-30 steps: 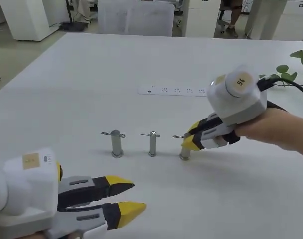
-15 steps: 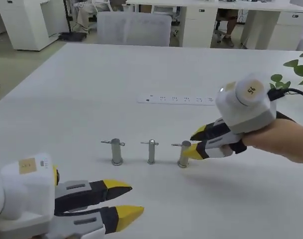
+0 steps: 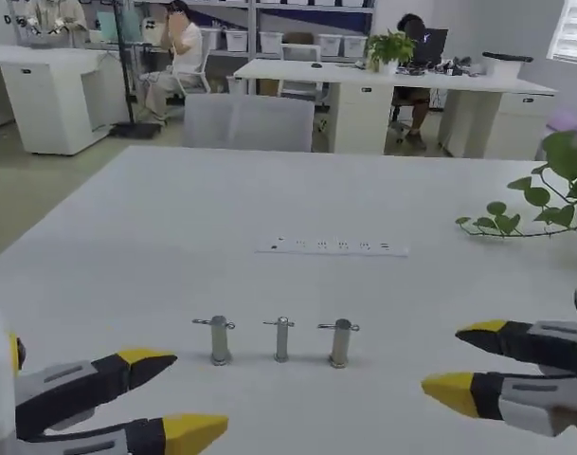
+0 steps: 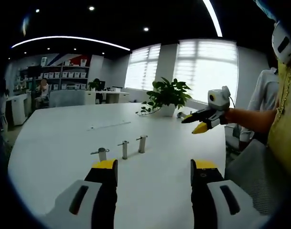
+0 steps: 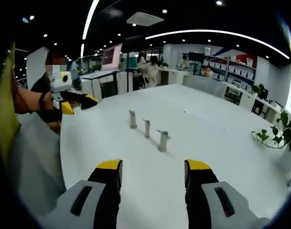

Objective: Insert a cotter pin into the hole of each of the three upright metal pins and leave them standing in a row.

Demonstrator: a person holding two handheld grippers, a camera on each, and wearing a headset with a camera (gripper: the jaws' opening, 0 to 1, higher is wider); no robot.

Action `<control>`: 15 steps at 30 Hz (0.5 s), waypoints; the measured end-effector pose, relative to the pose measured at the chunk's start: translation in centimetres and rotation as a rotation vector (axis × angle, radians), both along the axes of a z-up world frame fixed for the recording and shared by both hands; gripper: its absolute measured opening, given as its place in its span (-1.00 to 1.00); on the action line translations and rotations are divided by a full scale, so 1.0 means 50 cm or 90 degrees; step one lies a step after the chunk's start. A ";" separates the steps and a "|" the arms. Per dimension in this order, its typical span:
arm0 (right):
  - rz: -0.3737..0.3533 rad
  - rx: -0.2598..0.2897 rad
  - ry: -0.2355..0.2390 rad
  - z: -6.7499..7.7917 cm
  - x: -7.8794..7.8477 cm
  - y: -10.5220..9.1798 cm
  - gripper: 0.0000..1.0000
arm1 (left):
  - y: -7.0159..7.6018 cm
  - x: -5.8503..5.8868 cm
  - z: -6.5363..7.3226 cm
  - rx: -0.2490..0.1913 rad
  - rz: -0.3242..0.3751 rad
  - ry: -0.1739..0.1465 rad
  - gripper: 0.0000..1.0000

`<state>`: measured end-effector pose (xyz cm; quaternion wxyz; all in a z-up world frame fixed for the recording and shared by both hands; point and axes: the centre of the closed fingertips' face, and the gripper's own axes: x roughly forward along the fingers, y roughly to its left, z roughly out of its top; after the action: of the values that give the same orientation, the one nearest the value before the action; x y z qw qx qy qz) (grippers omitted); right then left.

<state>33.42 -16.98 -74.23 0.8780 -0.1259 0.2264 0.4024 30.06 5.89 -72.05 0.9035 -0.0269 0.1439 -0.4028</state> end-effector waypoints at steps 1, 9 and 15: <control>-0.005 -0.005 0.001 -0.001 -0.014 -0.006 0.26 | 0.006 -0.010 0.009 0.000 0.002 -0.001 0.46; -0.039 0.023 -0.006 0.024 -0.098 0.016 0.76 | 0.036 -0.073 0.011 0.023 0.037 0.016 0.99; -0.052 0.017 -0.020 0.020 -0.108 0.024 0.74 | 0.052 -0.081 0.002 0.015 0.074 0.027 0.90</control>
<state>28.02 -15.76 -73.25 0.8988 -0.1112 0.2119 0.3672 26.00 8.52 -71.95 0.9222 -0.0329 0.1660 -0.3476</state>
